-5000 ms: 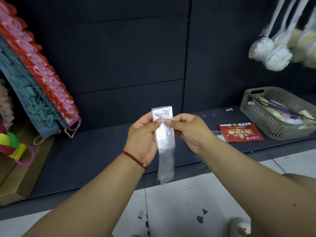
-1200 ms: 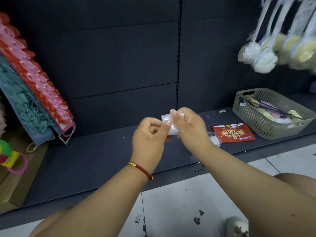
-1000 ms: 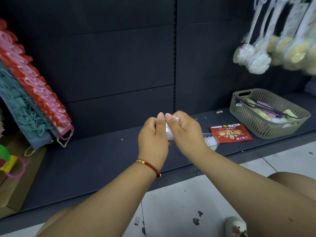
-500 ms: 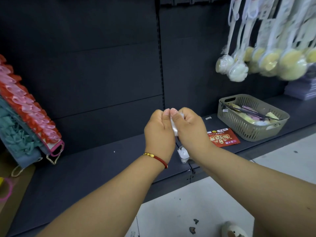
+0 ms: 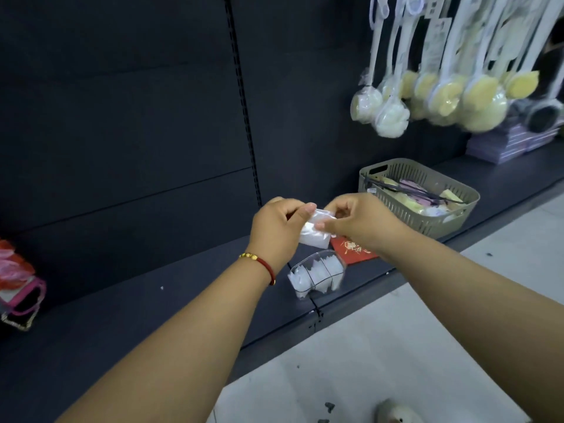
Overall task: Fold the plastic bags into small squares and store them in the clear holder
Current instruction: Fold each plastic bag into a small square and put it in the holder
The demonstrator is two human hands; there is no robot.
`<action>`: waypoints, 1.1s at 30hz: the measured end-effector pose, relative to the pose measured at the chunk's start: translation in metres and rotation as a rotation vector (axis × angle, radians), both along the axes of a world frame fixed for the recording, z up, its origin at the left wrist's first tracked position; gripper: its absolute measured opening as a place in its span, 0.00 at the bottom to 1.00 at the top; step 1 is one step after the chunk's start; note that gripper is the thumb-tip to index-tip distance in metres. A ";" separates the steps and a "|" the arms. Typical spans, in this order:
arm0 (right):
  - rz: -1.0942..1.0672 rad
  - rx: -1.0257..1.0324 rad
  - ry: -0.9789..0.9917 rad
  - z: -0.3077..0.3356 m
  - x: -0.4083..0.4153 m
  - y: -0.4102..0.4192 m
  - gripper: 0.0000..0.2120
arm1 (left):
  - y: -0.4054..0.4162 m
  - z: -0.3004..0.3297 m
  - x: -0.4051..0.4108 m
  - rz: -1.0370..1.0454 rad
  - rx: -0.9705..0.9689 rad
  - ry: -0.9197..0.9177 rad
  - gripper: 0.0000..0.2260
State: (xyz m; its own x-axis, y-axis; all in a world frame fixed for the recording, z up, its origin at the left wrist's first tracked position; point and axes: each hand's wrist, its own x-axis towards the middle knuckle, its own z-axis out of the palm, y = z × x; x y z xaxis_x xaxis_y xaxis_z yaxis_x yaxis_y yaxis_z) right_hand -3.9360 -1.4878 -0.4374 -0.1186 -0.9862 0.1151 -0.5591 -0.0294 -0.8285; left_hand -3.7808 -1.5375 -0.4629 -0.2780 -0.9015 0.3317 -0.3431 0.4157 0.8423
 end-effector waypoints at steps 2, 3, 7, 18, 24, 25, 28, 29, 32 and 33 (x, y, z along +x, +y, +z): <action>-0.013 0.016 0.080 -0.005 -0.013 -0.010 0.07 | -0.013 -0.008 -0.013 -0.022 -0.038 -0.058 0.12; -0.022 0.029 0.112 -0.008 -0.018 -0.016 0.06 | -0.019 -0.012 -0.018 -0.031 -0.053 -0.076 0.11; -0.127 0.131 0.069 -0.035 -0.039 -0.040 0.06 | -0.045 -0.042 -0.035 -0.047 -0.059 -0.181 0.09; -0.431 0.411 -0.088 -0.148 -0.090 -0.089 0.06 | -0.107 -0.161 -0.061 -0.237 0.089 -0.686 0.12; -0.484 0.471 0.066 -0.182 -0.098 -0.099 0.10 | -0.125 -0.199 -0.085 -0.374 0.065 -0.819 0.17; -0.498 0.471 0.081 -0.186 -0.099 -0.100 0.11 | -0.128 -0.203 -0.089 -0.397 0.066 -0.829 0.18; -0.535 0.458 0.105 -0.197 -0.103 -0.103 0.12 | -0.137 -0.215 -0.098 -0.463 0.087 -0.891 0.19; -0.545 0.453 0.106 -0.200 -0.105 -0.105 0.12 | -0.140 -0.219 -0.101 -0.487 0.087 -0.915 0.19; -0.563 0.437 0.097 -0.208 -0.107 -0.111 0.12 | -0.148 -0.229 -0.106 -0.558 0.043 -0.995 0.19; -0.563 0.430 0.099 -0.210 -0.107 -0.112 0.12 | -0.150 -0.231 -0.107 -0.568 0.019 -1.016 0.19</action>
